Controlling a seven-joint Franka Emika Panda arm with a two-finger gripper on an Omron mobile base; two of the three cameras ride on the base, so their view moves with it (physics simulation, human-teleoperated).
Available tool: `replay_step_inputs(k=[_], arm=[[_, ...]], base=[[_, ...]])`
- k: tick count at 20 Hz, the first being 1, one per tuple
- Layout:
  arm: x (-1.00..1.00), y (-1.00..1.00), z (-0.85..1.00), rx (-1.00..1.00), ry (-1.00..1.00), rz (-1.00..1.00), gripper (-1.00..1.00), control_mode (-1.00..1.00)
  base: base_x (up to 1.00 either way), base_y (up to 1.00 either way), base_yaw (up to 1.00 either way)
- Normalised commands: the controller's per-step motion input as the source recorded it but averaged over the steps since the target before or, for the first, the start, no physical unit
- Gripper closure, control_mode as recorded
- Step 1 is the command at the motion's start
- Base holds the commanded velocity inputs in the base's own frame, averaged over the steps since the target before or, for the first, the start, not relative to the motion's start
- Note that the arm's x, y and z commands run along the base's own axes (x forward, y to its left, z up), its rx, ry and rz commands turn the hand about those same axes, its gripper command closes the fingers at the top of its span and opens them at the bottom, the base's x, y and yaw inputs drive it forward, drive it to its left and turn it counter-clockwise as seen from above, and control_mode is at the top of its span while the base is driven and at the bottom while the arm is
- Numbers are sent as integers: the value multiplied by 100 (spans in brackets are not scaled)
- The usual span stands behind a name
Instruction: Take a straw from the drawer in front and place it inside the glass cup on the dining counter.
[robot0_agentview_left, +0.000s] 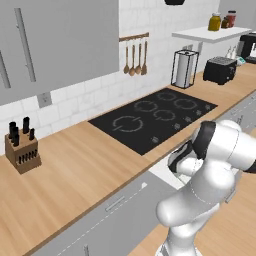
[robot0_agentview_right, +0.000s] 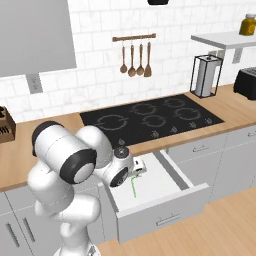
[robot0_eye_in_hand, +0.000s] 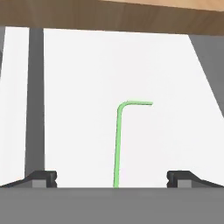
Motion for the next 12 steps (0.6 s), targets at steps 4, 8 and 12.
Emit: replay_step_inputs(k=[4, 8, 12], arm=[[33, 0, -2, 0, 10, 3, -100, -100], [20, 0, -25, 0, 0, 0, -100, -100], [6, 0, -48, 0, 0, 0, -100, -100]], base=[[0, 0, 0], [0, 0, 0], [0, 0, 0]])
